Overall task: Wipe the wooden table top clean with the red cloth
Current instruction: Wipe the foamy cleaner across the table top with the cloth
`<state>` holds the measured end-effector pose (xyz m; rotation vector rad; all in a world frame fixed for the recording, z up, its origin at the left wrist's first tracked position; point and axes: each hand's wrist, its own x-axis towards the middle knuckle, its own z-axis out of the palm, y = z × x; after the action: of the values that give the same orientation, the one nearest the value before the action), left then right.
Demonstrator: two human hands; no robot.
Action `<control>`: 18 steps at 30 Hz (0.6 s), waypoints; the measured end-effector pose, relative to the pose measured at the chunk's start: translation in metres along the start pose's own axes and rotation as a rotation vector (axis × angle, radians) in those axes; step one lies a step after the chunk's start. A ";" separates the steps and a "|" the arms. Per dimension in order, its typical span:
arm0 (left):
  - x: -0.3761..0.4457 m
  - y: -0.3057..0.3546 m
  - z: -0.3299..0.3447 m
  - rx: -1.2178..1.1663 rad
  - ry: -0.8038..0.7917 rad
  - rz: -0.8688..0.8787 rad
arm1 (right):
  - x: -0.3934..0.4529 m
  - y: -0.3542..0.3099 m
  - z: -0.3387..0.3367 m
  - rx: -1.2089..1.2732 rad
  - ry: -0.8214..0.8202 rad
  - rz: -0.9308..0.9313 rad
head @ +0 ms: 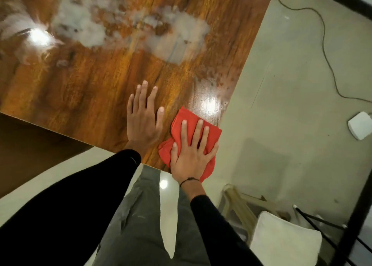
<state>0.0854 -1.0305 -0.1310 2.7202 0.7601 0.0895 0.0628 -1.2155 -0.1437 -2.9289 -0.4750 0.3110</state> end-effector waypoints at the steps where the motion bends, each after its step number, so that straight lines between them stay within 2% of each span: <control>1: -0.001 0.000 0.000 -0.004 0.004 0.000 | -0.006 0.002 0.001 0.008 -0.013 -0.003; 6: 0.001 -0.002 0.003 0.027 0.007 -0.004 | 0.039 0.006 -0.008 0.026 0.006 -0.011; 14: 0.002 -0.007 0.005 0.047 -0.012 -0.019 | 0.196 0.021 -0.033 0.012 0.102 0.062; 18: 0.003 -0.008 0.002 0.033 -0.018 -0.034 | 0.193 0.025 -0.039 0.025 0.079 0.044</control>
<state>0.0840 -1.0233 -0.1355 2.7343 0.8091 0.0449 0.2581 -1.1811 -0.1449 -2.9174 -0.3933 0.2043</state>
